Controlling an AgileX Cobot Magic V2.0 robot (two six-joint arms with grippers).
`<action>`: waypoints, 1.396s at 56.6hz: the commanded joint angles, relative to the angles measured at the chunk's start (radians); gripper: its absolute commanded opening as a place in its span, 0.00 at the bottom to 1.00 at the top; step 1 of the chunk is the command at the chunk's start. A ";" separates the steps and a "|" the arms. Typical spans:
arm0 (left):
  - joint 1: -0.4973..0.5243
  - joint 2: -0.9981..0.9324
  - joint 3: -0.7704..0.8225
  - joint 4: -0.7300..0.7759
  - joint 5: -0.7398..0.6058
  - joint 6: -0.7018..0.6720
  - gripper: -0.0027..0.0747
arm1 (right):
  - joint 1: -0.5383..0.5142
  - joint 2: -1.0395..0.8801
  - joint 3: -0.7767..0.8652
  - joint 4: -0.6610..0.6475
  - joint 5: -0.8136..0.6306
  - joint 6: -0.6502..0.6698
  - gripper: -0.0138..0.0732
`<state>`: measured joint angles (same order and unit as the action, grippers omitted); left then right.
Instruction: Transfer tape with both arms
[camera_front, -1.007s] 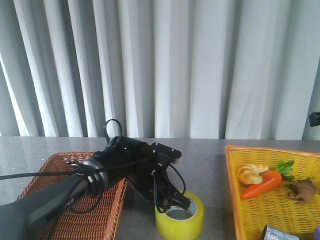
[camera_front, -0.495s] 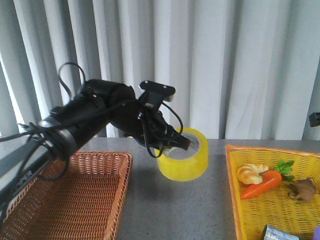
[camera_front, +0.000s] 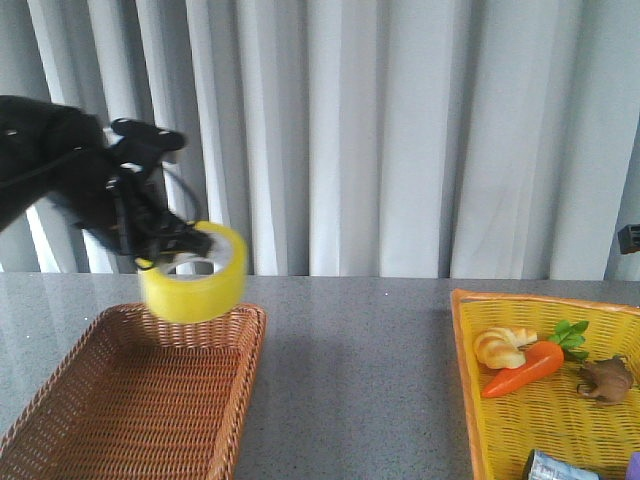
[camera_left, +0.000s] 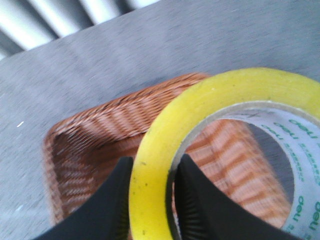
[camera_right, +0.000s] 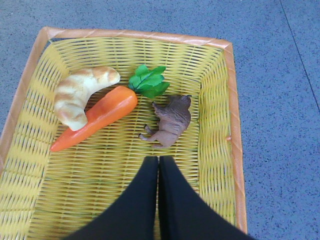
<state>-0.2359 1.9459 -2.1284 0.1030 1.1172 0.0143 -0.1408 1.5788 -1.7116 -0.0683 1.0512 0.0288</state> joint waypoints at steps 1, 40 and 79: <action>0.051 -0.068 0.073 -0.006 -0.092 -0.014 0.03 | -0.006 -0.037 -0.024 -0.007 -0.051 -0.002 0.15; 0.095 -0.040 0.426 -0.021 -0.330 -0.116 0.22 | -0.006 -0.037 -0.024 -0.007 -0.051 -0.002 0.15; 0.094 -0.146 0.245 -0.112 -0.264 -0.082 0.51 | -0.006 -0.037 -0.024 -0.007 -0.040 -0.002 0.15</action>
<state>-0.1447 1.9260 -1.8018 0.0229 0.8885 -0.0892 -0.1408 1.5788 -1.7116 -0.0683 1.0589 0.0288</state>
